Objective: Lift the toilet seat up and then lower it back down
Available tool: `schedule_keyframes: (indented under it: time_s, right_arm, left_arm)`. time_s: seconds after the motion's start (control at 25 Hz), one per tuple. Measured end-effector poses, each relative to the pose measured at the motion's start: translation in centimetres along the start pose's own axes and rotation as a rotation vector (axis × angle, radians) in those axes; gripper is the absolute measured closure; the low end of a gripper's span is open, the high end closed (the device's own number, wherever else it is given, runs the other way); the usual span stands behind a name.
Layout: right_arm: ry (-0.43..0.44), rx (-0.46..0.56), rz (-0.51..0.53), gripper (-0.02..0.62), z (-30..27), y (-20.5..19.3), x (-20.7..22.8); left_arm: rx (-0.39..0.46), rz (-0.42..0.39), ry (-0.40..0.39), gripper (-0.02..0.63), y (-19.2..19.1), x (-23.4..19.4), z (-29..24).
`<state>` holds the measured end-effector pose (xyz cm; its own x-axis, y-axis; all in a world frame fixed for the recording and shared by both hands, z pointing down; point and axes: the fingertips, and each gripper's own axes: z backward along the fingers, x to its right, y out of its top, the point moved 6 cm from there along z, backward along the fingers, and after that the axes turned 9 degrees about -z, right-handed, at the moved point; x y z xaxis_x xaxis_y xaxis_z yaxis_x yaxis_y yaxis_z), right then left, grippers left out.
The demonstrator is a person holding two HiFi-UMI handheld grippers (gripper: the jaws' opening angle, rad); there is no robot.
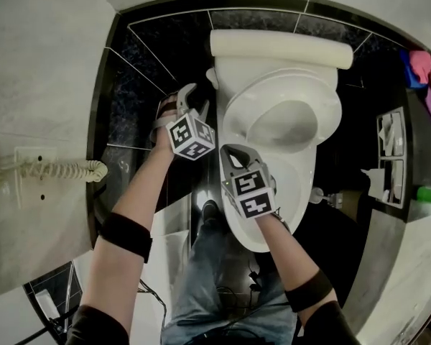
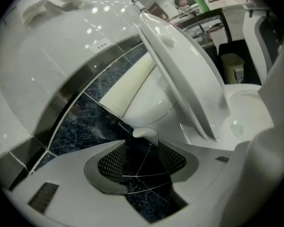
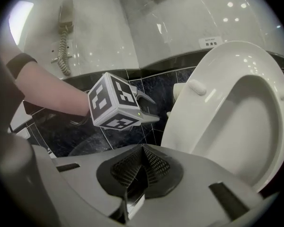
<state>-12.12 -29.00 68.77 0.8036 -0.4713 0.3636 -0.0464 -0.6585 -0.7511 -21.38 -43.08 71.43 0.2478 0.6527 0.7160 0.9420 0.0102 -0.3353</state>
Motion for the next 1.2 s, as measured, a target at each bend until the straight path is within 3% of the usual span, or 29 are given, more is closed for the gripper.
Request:
schedule_keyframes:
  time_s: [0.28,0.52,0.68,0.88,1.04,1.2]
  right_arm:
    - [0.017,0.008,-0.036,0.586,-3.1,-0.4,0.1]
    - [0.021,-0.009,-0.056,0.586,-4.7,-1.8,0.7]
    - [0.015,-0.012,-0.076,0.586,-5.2,-2.2,1.4]
    - [0.011,-0.017,-0.085,0.586,-5.4,-2.4,1.6]
    - [0.01,-0.02,-0.093,0.586,-5.6,-2.7,1.7]
    - [0.008,-0.021,-0.103,0.587,-5.7,-2.9,1.9]
  left_arm:
    - [-0.03,-0.195,-0.041,0.357,-1.0,0.7,-5.2]
    - [-0.01,-0.266,-0.058,0.344,-0.5,0.2,-7.9]
    - [0.031,-0.315,-0.125,0.354,-0.4,0.4,-8.3]
    - [0.003,-0.39,-0.167,0.353,-0.9,0.7,-9.4]
    - [-0.019,-0.395,-0.18,0.356,-1.0,1.0,-10.0]
    - [-0.003,-0.397,-0.147,0.417,-1.2,0.7,-10.1]
